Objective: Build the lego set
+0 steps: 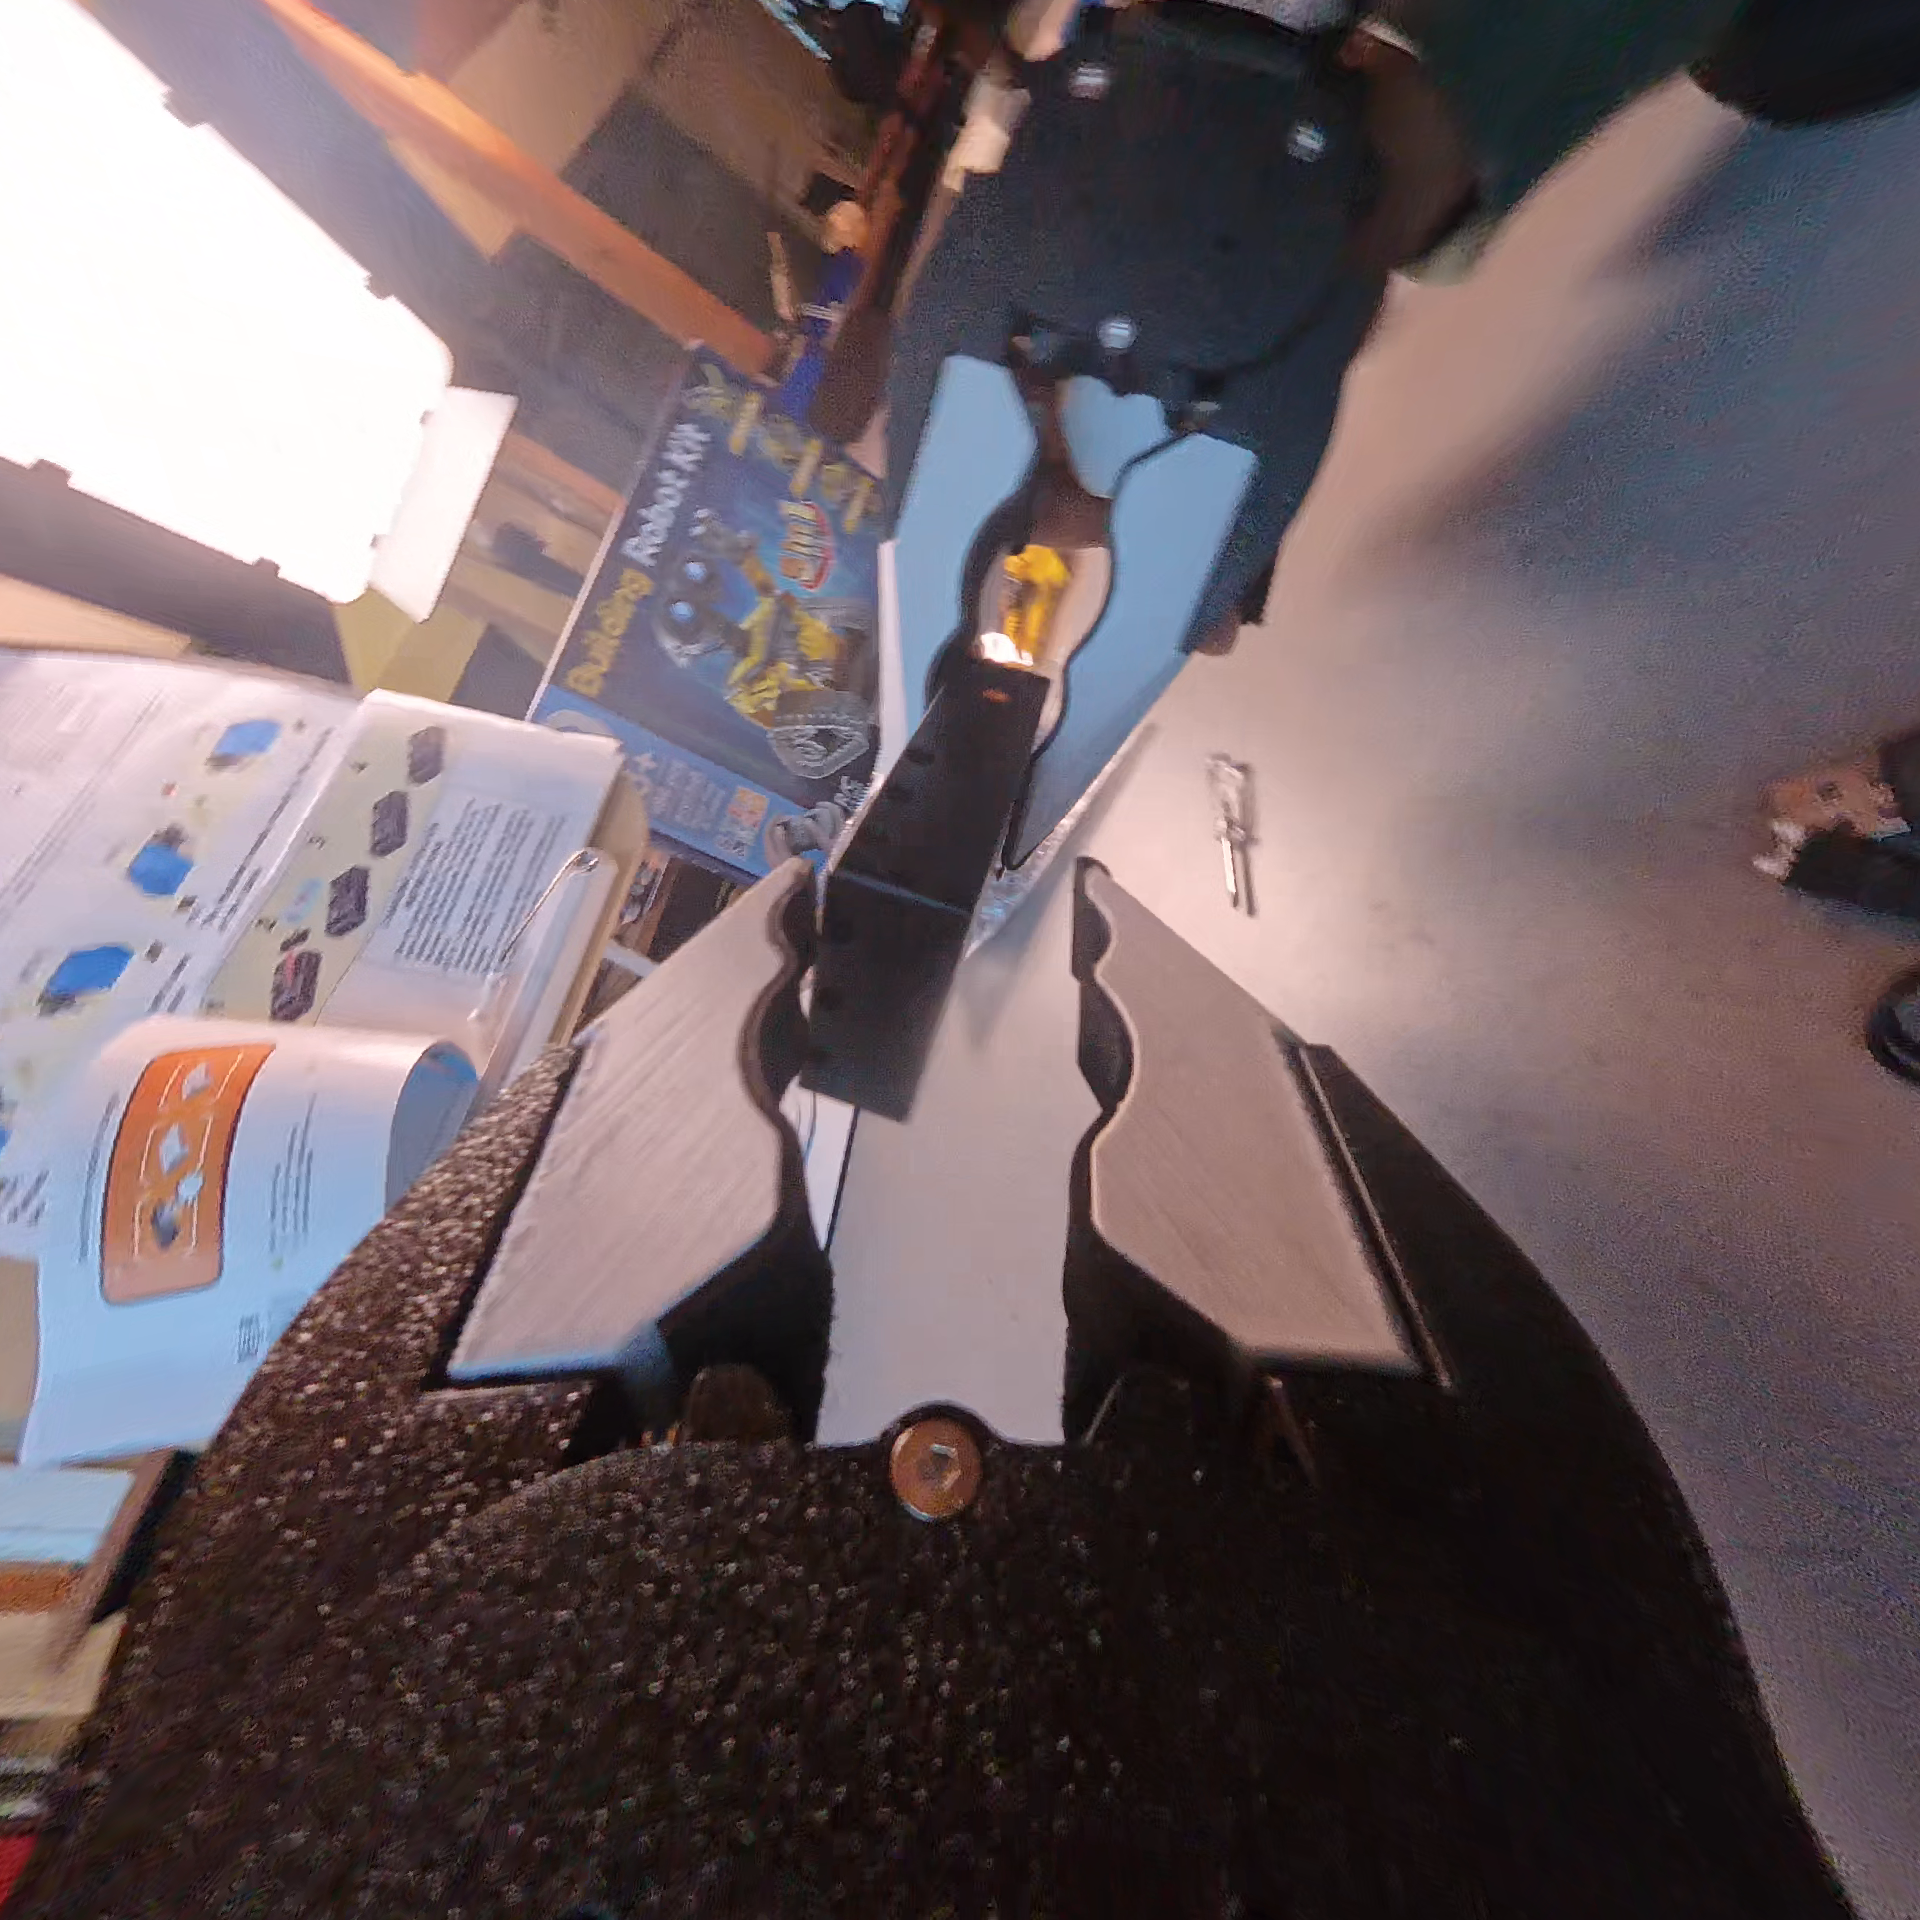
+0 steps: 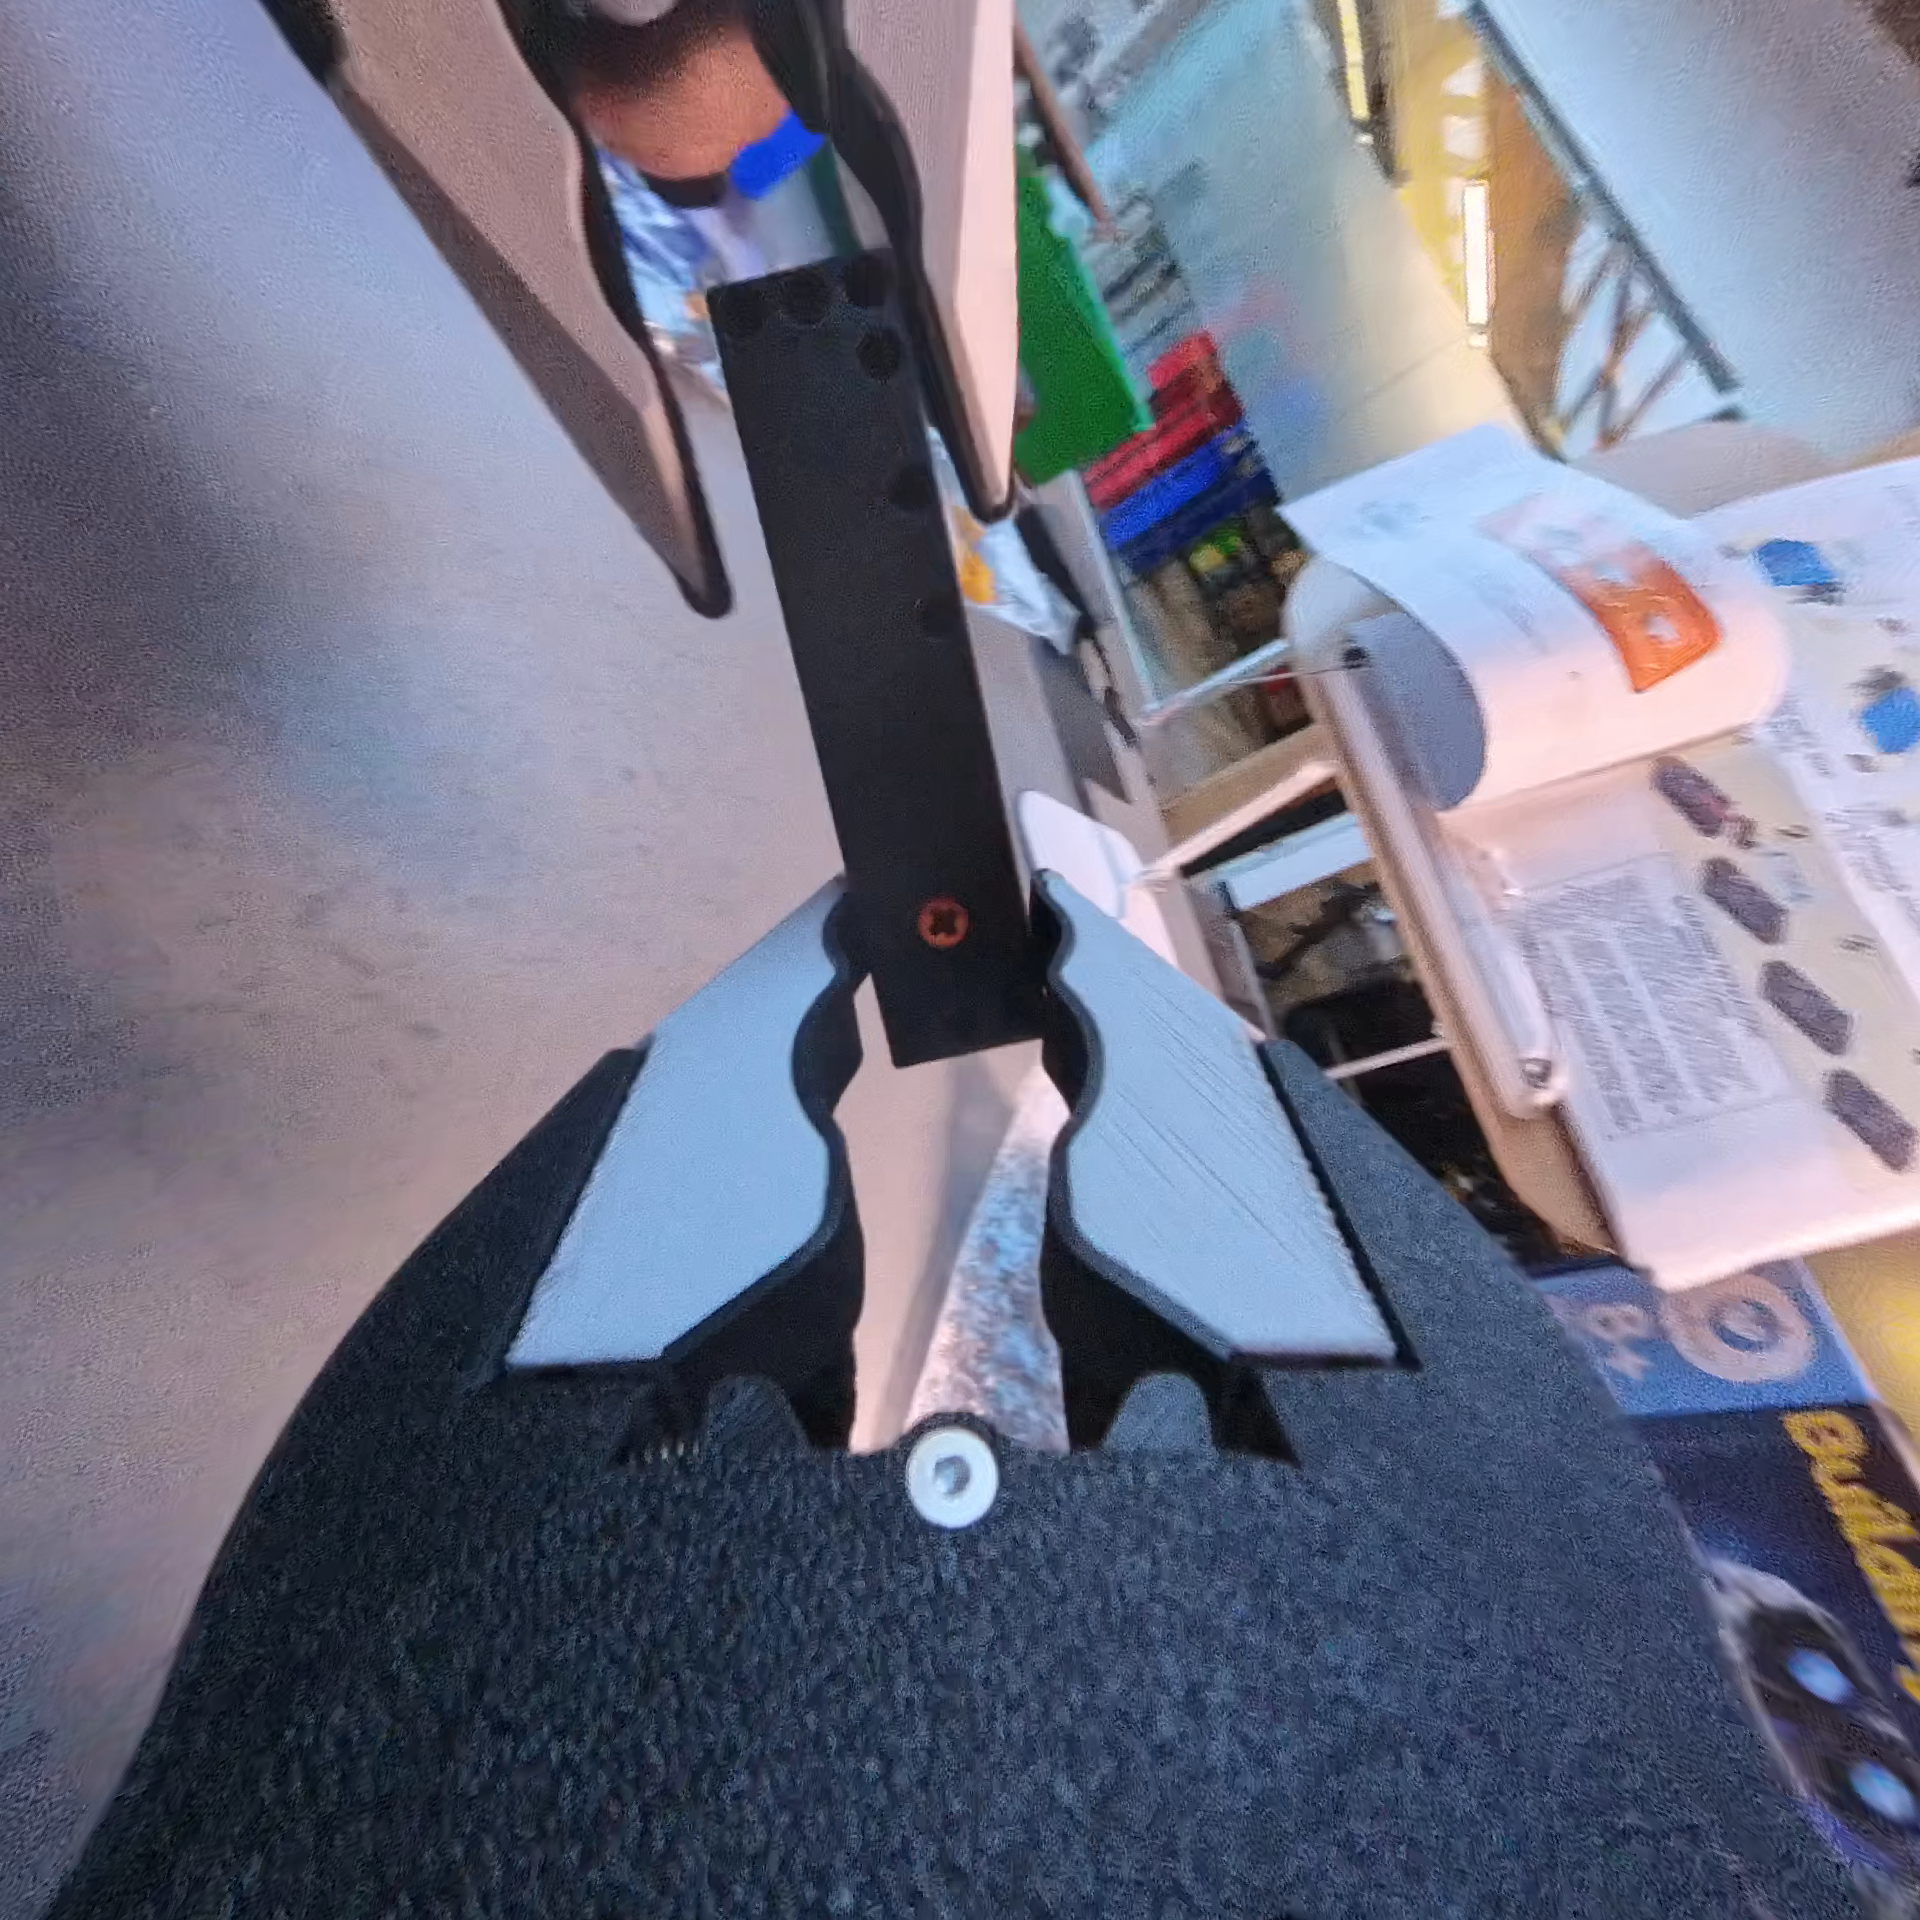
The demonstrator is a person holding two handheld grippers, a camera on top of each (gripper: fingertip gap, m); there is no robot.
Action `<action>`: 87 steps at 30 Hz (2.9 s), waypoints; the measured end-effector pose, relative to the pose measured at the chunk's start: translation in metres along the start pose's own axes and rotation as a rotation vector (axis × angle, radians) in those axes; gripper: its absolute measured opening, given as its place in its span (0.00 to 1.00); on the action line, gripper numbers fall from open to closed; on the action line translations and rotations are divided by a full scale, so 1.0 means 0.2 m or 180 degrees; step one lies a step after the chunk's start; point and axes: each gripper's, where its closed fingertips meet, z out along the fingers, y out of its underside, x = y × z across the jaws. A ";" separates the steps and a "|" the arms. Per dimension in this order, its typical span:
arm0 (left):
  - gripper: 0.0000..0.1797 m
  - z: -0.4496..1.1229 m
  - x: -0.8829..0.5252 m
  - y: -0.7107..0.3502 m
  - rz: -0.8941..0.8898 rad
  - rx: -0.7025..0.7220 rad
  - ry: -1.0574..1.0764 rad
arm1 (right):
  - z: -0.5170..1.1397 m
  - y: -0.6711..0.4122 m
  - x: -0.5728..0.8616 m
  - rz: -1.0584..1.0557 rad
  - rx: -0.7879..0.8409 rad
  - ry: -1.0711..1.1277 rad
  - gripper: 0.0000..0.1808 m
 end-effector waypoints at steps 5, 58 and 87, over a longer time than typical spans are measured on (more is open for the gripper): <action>0.38 -0.06 -0.13 0.06 -0.0490 -0.0020 -0.0202 | 0.00 0.03 0.06 -0.0293 -0.0267 0.0222 0.15; 0.14 -0.06 -0.79 -0.51 -0.0788 0.0649 -0.1222 | -0.30 -0.63 0.73 0.1452 0.1524 0.1496 0.03; 0.13 -0.03 -0.78 -0.48 -0.1216 0.0722 -0.1175 | -0.28 -0.58 0.73 0.1442 0.1444 0.1472 0.00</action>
